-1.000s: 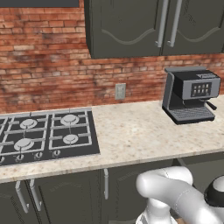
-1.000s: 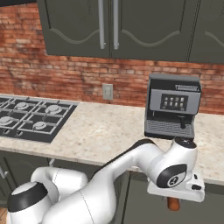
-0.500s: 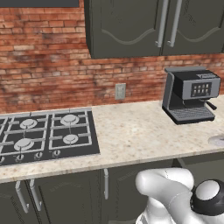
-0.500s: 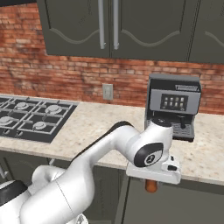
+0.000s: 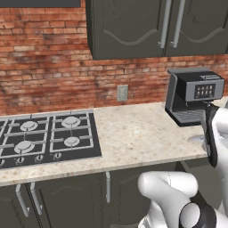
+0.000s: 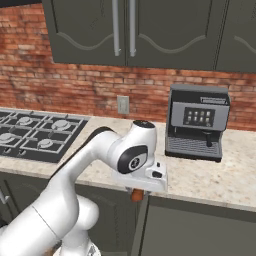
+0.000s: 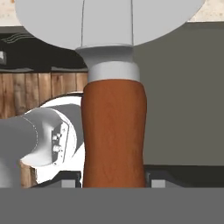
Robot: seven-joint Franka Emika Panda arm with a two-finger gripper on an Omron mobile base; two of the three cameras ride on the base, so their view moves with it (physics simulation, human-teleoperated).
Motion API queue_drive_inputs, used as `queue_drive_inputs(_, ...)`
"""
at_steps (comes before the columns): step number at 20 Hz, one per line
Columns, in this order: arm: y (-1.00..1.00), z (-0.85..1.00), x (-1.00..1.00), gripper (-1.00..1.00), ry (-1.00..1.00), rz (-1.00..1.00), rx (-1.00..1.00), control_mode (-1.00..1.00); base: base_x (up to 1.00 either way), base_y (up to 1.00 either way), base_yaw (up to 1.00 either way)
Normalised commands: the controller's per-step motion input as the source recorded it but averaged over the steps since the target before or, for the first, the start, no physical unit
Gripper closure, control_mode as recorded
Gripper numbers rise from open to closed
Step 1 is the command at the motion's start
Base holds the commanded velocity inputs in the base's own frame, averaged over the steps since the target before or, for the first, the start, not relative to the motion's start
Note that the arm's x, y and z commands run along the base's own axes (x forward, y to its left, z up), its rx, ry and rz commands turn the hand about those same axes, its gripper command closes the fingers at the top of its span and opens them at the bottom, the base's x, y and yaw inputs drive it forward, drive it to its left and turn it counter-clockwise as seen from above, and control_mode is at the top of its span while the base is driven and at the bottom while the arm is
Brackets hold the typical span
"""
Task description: Take the pizza cutter from the drawer on the right and place it on the dining counter for cutting.
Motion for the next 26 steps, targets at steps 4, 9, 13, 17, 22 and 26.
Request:
queue_drive_inputs(4,0.90,0.00,0.31,1.00,0.00,0.00,0.00,-1.00,0.00,0.00,0.00)
queue_drive_inputs(9,0.81,0.00,0.24,1.00,0.00,0.00,0.00,-1.00,0.00,0.00,0.00)
queue_drive_inputs(13,0.61,0.00,0.22,1.00,0.00,0.00,0.00,-1.00,0.00,0.00,0.00)
queue_drive_inputs(17,0.58,0.02,0.22,1.00,0.00,-0.04,0.00,-1.00,0.00,0.00,0.00)
queue_drive_inputs(22,0.45,0.02,0.20,1.00,0.00,-0.02,0.00,-1.00,0.00,0.00,0.00)
queue_drive_inputs(26,0.00,0.01,0.19,1.00,0.00,0.00,0.00,-1.00,0.00,0.00,0.00)
